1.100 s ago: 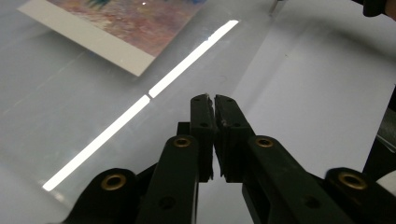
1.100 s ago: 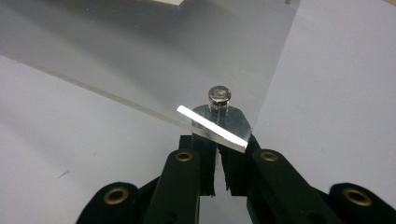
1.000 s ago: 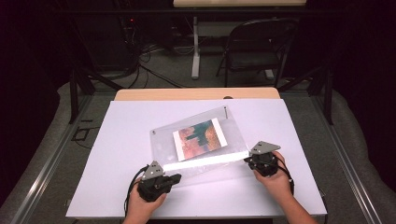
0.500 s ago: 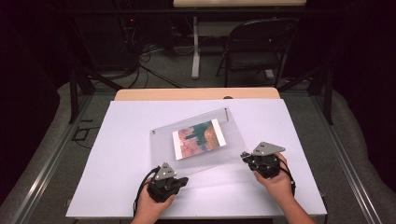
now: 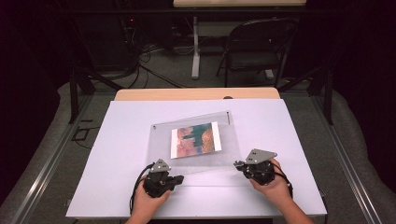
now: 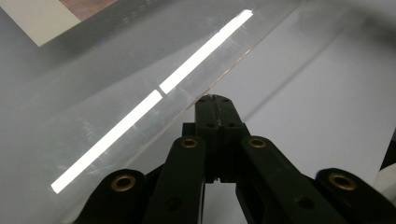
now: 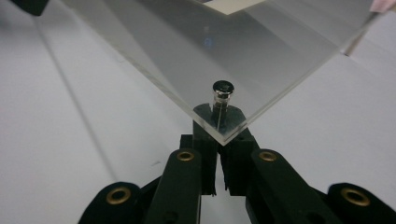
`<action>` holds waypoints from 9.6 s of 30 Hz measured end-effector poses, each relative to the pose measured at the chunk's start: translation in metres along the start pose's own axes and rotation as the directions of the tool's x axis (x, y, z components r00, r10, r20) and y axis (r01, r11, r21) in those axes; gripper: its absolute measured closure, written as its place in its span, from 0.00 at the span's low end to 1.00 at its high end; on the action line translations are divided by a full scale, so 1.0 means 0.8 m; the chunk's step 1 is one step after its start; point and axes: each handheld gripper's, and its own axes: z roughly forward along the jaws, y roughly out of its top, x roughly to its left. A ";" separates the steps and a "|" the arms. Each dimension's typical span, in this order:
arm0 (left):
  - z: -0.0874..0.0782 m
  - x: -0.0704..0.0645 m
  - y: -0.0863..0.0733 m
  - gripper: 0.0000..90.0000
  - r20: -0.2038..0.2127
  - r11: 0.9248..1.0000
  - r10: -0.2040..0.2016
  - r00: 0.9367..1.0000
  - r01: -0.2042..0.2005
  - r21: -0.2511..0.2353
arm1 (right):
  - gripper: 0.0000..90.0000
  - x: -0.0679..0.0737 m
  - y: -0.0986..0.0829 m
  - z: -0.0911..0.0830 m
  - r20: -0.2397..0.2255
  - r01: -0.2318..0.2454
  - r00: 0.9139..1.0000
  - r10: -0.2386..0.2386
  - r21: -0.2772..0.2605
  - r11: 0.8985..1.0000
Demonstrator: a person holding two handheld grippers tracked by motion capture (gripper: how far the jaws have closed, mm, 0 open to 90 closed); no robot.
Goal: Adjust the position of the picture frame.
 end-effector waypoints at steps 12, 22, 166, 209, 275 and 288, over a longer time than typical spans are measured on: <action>0.000 0.055 0.025 1.00 -0.060 0.998 -0.068 0.996 0.069 0.007 | 0.96 0.061 0.019 0.029 -0.083 0.009 0.997 -0.009 0.001 1.000; 0.003 0.081 0.030 0.99 -0.116 0.994 -0.110 0.987 0.110 -0.014 | 0.95 0.085 0.036 0.056 -0.088 -0.014 0.996 0.013 -0.005 1.000; -0.047 0.036 0.005 0.95 -0.048 0.995 -0.012 0.999 0.007 -0.103 | 0.95 0.020 0.011 0.005 -0.036 -0.293 0.956 0.291 -0.081 0.953; 0.007 0.077 0.041 0.94 -0.083 0.993 -0.073 0.994 0.064 -0.102 | 0.95 -0.025 0.016 0.043 0.067 -0.326 0.942 0.329 -0.053 0.944; -0.064 0.047 -0.005 0.36 -0.118 0.977 -0.041 0.992 0.015 -0.213 | 0.36 0.003 -0.006 -0.006 0.037 -0.187 0.981 0.188 -0.029 0.982; -0.080 0.058 -0.001 0.37 -0.164 0.979 -0.079 0.983 0.046 -0.196 | 0.36 0.001 -0.003 -0.010 0.041 -0.181 0.983 0.181 -0.011 0.983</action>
